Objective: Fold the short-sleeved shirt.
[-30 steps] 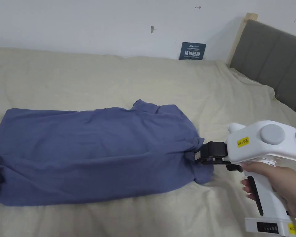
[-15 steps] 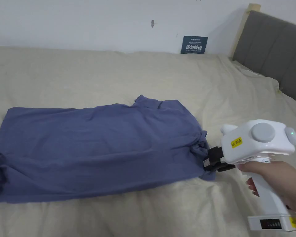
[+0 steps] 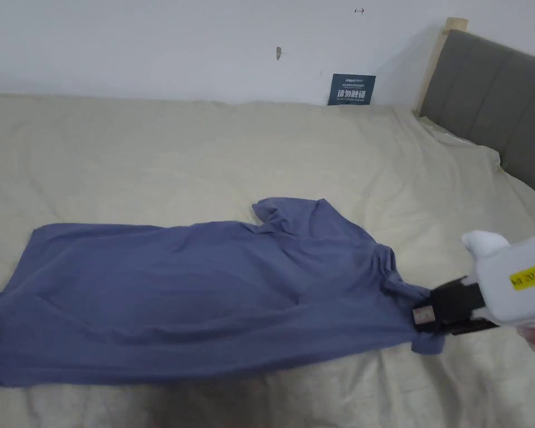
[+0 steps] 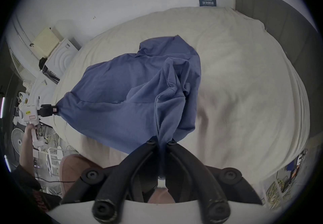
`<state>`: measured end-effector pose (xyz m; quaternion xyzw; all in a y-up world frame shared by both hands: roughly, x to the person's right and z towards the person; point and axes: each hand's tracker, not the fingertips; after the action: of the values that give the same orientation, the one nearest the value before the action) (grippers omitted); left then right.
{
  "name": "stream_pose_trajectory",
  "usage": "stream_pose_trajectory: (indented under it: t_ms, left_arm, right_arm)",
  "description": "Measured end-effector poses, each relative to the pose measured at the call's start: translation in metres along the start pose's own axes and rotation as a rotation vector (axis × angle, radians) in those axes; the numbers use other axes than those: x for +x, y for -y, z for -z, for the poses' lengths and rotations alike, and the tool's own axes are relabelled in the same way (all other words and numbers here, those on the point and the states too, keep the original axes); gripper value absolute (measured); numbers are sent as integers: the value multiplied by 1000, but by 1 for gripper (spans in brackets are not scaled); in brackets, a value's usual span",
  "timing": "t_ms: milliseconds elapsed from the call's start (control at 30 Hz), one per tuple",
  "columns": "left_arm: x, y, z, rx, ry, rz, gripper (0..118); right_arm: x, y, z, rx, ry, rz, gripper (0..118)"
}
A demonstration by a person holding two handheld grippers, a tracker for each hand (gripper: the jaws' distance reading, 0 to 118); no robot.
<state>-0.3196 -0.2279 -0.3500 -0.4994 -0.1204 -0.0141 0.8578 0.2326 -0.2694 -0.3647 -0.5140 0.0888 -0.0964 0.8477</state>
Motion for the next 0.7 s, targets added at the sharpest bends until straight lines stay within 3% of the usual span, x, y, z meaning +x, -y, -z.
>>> stream_pose_trajectory:
  t_ms: [267,467,500,567,600,633,667,700]
  left_arm:
    - [-12,66,6,-68,110,-124,7]
    - [-11,83,30,-58,81,-102,7]
    - [-9,83,30,-56,80,-104,7]
    - [-7,83,31,-48,62,-95,11]
    - [-7,83,32,-44,50,-87,23]
    - [-6,84,34,-41,28,-79,56]
    - [-6,84,37,-41,-1,-67,83]
    - [-6,85,39,-49,-37,-55,98]
  right_arm:
    - [29,75,20,-62,4,89,4]
    - [36,85,53,-71,16,73,5]
    - [35,86,55,-76,27,66,8]
    - [37,86,60,-77,52,52,43]
    - [37,87,61,-78,82,38,65]
    - [37,88,63,-84,127,17,81]
    - [35,91,62,-77,177,-3,84]
    - [36,92,60,-57,202,-13,84]
